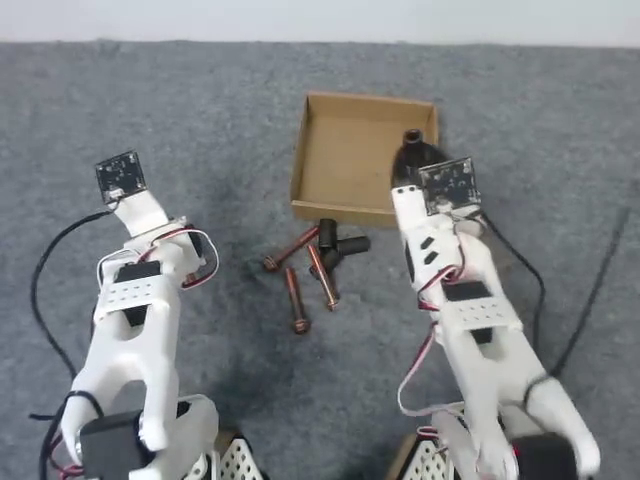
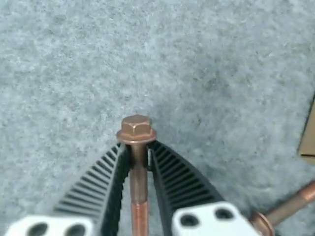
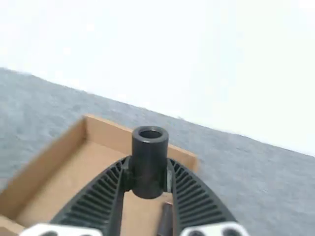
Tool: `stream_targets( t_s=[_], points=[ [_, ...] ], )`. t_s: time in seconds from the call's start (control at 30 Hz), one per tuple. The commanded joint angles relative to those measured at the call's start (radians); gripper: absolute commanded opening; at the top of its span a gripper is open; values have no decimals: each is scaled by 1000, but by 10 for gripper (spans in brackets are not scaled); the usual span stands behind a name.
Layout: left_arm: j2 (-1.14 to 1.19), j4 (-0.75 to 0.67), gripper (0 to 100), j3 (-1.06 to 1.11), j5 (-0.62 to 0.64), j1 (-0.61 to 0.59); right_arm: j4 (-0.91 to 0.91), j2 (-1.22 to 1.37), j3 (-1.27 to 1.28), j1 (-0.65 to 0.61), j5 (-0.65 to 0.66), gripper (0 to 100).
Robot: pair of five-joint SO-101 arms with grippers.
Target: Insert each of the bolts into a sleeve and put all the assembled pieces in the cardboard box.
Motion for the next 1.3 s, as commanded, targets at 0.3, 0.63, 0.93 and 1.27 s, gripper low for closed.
stream_targets(
  t_s=[0.3,0.63,0.93,1.27],
  points=[
    [-54,-31,11,-18,-11,11,-605,567,-124,-28,-106,7],
    [-52,-78,11,-4,-11,26,-989,691,115,-30,-106,7],
    [-52,-78,11,-1,-11,25,-1251,697,405,-50,-106,6],
    [-60,-94,11,-10,-11,46,-1276,700,465,-50,-110,6]
  ],
)
